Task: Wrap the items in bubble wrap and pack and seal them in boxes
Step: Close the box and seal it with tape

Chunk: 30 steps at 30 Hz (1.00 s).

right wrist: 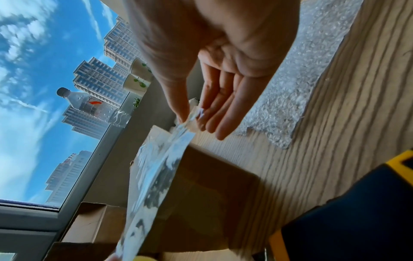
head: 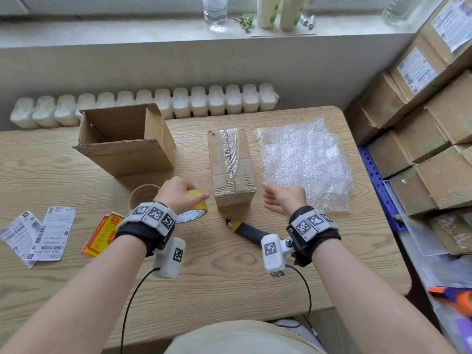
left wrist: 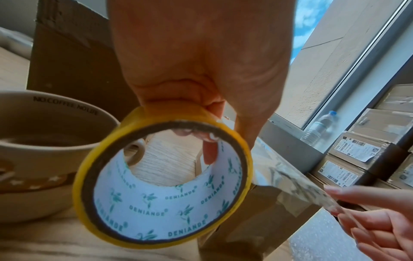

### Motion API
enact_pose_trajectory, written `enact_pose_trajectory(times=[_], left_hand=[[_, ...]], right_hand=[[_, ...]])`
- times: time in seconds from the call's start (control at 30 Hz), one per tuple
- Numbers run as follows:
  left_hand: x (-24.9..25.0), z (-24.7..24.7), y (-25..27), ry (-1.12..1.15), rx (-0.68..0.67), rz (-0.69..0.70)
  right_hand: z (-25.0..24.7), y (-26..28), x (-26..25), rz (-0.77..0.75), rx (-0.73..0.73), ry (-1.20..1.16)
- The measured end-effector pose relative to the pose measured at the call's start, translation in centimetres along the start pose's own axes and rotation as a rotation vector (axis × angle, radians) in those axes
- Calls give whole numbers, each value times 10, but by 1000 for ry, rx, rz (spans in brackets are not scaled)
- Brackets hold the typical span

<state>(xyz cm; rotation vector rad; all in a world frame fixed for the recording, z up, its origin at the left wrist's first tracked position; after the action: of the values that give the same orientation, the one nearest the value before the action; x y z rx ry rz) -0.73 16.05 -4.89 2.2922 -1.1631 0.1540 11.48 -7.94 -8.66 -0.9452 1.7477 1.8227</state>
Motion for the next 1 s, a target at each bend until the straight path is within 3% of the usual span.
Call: enact_pose_trajectory(times=[0.07,0.4,0.53,0.6,0.67,0.77,0.87,1.0], left_hand=[[2,5,-1,2,-13,-6],[-4,5,0,9,-10,-56],[-2,-1,4,31,-23,-61],[-4,-1,4,34,-38,-41],[-6,0,3,80,-66,-24],[-7,0,2,161,-110,2],[-7,-1,1,183,-140,42],[-12,-1,1,216,-158,57]], right_hand=[[4,-2,3,20,12,54],[21,3,-7,-177,51,547],[17,8,-9,-199,74,535],[19,20,-21,-332,92,597],[34,37,-35,-603,68,764],[83,69,-26,-984,-195,1139],[115,75,11,-1021,-407,1448],[120,64,28,-1019,-366,1576]])
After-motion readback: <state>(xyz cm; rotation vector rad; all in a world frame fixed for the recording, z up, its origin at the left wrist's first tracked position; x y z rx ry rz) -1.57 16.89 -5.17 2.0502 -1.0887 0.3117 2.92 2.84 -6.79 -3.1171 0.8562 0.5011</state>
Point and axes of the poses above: each hand's wrist, its own y-axis away from the middle knuckle, its own z-axis out of the palm, x = y × z, the point moved 8 cm from there along -y, towards the middle knuckle, and after that the axes turned 9 degrees about -y, right-handed, at the moved point
